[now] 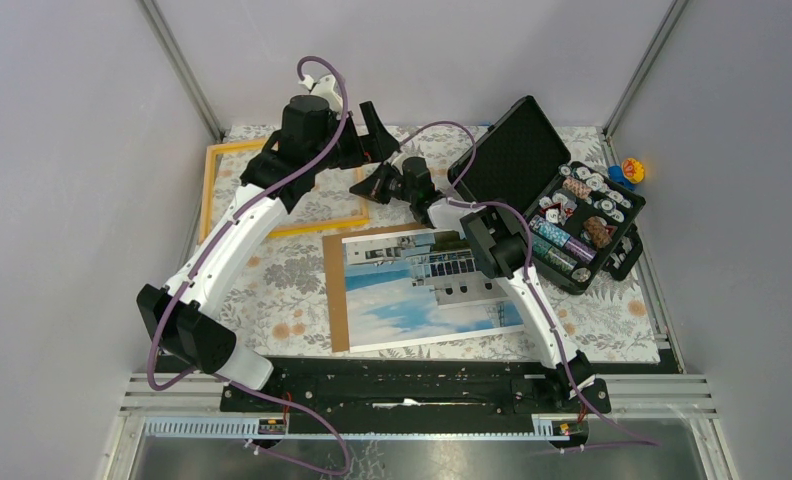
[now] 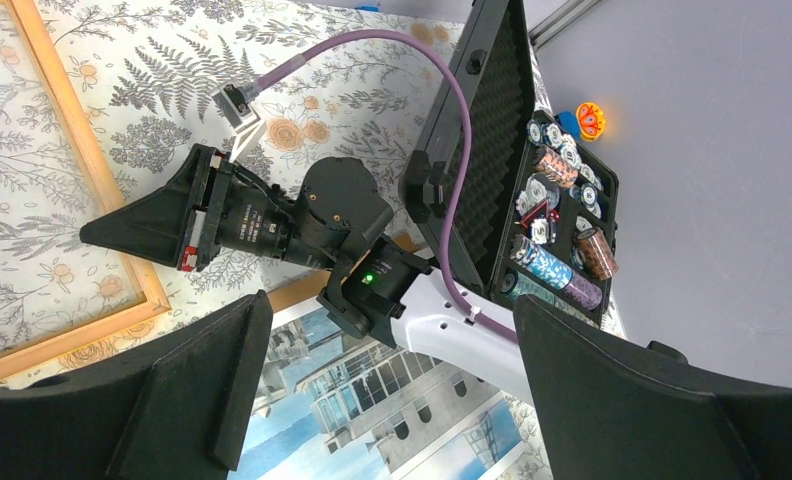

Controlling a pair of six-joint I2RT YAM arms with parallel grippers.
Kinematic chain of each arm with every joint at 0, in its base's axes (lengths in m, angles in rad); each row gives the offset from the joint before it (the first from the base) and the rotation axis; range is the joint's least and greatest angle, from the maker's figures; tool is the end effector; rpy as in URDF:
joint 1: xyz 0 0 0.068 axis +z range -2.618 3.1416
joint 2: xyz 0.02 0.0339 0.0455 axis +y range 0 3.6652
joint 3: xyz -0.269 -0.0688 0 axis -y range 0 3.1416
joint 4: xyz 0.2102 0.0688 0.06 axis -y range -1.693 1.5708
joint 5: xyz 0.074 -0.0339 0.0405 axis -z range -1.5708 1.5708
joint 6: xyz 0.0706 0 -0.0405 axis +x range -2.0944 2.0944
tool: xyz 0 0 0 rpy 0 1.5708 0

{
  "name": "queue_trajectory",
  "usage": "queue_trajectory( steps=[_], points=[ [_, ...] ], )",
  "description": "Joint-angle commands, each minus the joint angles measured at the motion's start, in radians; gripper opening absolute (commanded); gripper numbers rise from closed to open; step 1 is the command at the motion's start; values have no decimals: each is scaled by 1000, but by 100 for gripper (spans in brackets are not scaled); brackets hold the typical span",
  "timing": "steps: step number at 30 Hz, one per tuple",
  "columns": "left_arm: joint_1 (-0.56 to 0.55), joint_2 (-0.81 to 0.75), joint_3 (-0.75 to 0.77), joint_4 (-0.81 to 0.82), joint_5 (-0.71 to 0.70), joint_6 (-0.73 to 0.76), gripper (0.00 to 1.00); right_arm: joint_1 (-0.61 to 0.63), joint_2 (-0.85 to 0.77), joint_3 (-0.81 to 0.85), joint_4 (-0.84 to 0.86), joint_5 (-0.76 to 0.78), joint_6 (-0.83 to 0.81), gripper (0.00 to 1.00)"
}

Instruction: Put the photo into the frame

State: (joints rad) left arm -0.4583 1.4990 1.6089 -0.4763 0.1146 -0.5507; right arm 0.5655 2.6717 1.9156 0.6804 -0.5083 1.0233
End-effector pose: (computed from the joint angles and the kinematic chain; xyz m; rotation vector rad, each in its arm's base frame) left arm 0.2992 -0.1566 0.4129 -0.0137 2.0157 -0.7703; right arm 0.4791 0.3447 0.1245 -0.0142 1.9099 1.5661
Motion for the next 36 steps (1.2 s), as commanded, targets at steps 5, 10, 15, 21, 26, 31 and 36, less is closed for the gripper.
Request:
queue_trajectory(
  steps=[5, 10, 15, 21, 26, 31, 36],
  points=[
    [6, -11, -9, 55, 28, -9, 99, -7, 37, 85, 16, 16, 39, 0],
    [9, -9, -13, 63, 38, -12, 99, -6, 51, 96, 28, -1, 38, 0],
    [12, -8, -14, 64, 42, -15, 99, -5, 63, 89, 78, -23, 55, 0],
    [15, -7, -17, 68, 48, -20, 99, -5, 73, 69, 191, -74, 54, 0],
    [17, -6, -17, 67, 49, -22, 99, -6, 83, 69, 247, -89, 85, 0],
    [21, -5, -23, 74, 61, -28, 99, -5, 98, 90, 241, -92, 133, 0],
    [28, -3, -26, 80, 75, -35, 99, -6, 99, 94, 180, -64, 207, 8]
  ],
)
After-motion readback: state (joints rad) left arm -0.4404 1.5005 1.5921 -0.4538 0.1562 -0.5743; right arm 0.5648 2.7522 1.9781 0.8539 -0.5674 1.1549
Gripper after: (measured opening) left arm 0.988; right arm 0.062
